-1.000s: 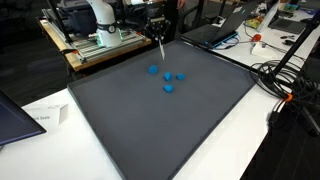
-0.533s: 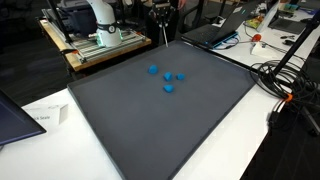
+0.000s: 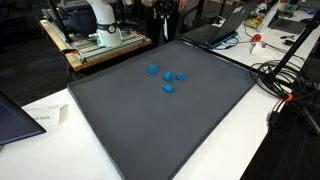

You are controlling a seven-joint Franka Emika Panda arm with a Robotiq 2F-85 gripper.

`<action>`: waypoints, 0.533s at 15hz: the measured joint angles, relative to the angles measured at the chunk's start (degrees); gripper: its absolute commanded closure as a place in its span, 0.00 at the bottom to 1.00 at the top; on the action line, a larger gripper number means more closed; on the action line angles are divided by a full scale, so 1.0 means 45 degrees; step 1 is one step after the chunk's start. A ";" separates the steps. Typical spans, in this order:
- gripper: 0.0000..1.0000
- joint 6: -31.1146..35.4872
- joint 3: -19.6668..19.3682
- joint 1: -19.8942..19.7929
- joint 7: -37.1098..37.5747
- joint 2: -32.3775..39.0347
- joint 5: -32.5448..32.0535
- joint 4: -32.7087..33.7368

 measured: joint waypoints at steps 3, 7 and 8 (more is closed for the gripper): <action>0.99 -0.1220 0.0009 0.0326 -0.0174 0.0070 0.0000 0.0772; 0.99 -0.2130 0.0035 0.0598 -0.0200 0.0261 0.0000 0.1690; 0.99 -0.2312 0.0035 0.0613 -0.0203 0.0366 0.0000 0.1920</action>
